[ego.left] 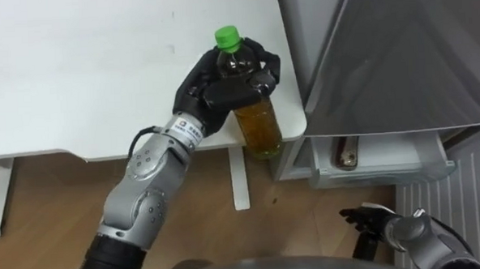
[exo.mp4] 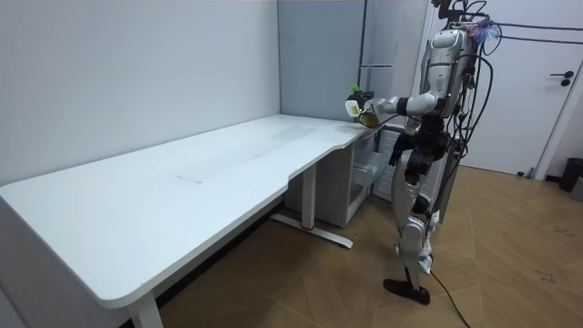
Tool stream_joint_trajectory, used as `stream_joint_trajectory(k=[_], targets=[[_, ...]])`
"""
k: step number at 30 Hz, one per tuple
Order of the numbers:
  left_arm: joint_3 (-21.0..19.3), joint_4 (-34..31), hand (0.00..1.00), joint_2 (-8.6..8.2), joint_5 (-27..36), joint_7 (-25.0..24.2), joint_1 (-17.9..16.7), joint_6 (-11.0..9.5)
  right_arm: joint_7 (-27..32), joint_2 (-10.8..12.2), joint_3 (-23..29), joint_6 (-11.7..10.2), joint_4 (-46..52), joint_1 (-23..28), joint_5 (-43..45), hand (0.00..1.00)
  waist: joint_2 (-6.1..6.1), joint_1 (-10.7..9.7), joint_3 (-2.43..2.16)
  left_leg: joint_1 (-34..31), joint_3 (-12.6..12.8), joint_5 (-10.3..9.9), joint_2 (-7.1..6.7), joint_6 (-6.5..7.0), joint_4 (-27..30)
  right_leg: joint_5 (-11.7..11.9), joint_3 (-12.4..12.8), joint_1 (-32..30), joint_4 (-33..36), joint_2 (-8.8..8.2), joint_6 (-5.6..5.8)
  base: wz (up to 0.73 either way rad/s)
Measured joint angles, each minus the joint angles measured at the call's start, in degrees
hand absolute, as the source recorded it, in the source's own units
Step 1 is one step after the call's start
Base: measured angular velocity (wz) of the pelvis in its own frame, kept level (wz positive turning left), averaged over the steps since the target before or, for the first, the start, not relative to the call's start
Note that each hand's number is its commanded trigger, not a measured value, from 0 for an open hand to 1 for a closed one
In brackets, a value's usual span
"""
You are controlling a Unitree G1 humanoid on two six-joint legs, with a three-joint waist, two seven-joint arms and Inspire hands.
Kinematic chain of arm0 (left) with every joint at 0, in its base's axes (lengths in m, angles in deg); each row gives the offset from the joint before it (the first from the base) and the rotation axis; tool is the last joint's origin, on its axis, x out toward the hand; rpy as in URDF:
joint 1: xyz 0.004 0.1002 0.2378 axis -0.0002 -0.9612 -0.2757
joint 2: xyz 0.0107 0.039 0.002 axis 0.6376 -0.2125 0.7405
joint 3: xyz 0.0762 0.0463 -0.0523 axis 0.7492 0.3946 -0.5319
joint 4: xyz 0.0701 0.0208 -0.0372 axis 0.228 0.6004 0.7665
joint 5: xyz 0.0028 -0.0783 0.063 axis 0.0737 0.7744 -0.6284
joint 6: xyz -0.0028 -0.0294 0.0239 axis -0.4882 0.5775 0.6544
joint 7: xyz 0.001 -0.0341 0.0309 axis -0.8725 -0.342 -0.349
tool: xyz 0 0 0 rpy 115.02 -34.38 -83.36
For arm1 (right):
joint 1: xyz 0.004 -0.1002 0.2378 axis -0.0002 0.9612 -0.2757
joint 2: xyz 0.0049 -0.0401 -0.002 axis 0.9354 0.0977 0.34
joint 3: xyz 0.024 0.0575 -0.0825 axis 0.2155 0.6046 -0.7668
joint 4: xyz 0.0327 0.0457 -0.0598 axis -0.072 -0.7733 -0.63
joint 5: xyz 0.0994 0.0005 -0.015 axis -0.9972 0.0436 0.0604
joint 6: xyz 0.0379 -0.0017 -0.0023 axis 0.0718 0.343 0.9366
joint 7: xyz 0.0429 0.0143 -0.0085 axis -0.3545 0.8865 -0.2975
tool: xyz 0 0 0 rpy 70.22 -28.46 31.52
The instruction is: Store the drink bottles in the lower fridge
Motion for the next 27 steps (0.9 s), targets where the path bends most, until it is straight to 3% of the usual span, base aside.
stream_joint_trajectory(k=[18, 22, 24, 27], targets=[[1.5, 0.0, 1.00, 1.76, 1.5, 0.3, -4.0, 0.0, -0.3, -0.2, -0.1, 0.5, 6.6, 0.0, -2.8, 0.00, -0.01, 0.1, 0.17, -0.2, 0.1, 0.0, 0.01, 0.00, 0.0, 0.0, 0.0, -0.1, -0.2, 0.03, 0.00, 0.00], [1.6, -0.1, 1.00, 2.43, 1.1, 0.3, -5.3, 0.0, -1.0, 5.2, 0.8, -1.9, 12.1, -0.1, -17.5, 0.00, 0.65, -0.7, -0.09, -0.3, 0.0, 0.0, 0.07, 0.00, 0.1, 0.0, -0.2, 0.0, -0.3, 0.06, -0.01, 0.03], [1.4, -0.2, 1.00, 2.57, 0.3, 0.1, -5.8, 0.0, -3.1, 9.3, 0.0, -3.2, 12.8, 0.0, -24.8, 0.00, 1.39, -0.9, 0.00, -0.3, -0.5, 0.0, -0.01, 0.00, 0.1, 0.0, -0.8, 0.3, -0.3, -0.08, -0.01, 0.13], [0.4, -0.2, 1.00, 2.68, -2.1, -1.5, -6.9, 0.0, -6.2, 10.6, -0.4, -3.4, 13.0, 0.1, -31.1, 0.00, 1.63, -1.0, 0.04, -0.4, -1.4, 0.0, -0.04, 0.00, 0.1, 0.0, -2.1, 0.9, -0.5, -0.23, 0.00, 0.21]])
